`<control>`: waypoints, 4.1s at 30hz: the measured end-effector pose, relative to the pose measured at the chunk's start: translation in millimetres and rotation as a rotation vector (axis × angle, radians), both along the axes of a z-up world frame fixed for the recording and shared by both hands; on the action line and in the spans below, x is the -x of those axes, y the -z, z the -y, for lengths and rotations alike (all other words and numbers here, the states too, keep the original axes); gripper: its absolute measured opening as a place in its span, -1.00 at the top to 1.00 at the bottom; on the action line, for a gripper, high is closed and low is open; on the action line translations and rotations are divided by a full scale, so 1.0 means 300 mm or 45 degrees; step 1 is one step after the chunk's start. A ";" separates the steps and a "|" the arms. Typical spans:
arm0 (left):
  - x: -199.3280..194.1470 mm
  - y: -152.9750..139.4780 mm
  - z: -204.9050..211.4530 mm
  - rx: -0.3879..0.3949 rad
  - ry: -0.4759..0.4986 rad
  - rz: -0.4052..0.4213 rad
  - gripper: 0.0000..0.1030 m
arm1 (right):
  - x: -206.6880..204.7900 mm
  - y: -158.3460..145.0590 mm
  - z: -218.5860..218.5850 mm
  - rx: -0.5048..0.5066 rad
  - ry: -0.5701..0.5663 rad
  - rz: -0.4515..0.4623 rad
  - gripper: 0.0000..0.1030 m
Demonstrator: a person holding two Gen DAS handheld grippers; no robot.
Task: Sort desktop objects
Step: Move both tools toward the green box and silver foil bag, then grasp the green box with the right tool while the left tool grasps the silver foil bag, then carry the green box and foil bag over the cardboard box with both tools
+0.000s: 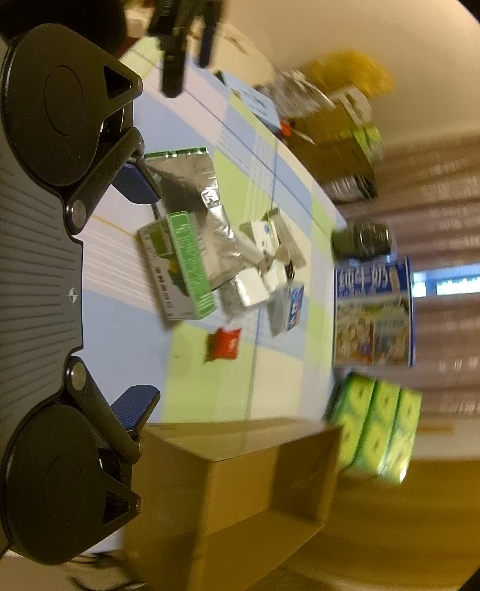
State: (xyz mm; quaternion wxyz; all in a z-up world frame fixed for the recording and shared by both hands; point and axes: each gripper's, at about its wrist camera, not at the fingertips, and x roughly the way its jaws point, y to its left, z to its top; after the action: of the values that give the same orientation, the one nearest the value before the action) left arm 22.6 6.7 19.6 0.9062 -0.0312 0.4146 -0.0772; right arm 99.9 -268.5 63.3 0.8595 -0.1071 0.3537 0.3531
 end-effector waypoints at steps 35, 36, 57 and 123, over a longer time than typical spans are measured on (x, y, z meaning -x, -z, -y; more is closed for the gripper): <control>-0.409 0.187 0.126 -0.443 0.875 -0.045 -0.98 | -0.177 0.376 -0.381 0.834 -1.537 0.605 -0.34; -0.415 0.196 0.128 -0.443 0.877 -0.047 -0.98 | -0.182 0.387 -0.394 0.842 -1.549 0.600 -0.22; -0.522 0.272 0.192 -0.352 0.911 -0.171 -0.72 | -0.304 0.387 -0.442 0.834 -1.235 0.205 0.48; -0.585 0.196 0.404 -0.378 0.605 -0.546 0.32 | -0.342 0.212 -0.239 0.397 -0.376 -0.284 0.47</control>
State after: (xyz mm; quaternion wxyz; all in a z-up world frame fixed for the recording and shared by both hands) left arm 198.2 -114.4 -39.1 0.7498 0.1829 0.5979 -0.2164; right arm 202.6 -197.0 -0.2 0.7272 -0.2496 0.4771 0.4258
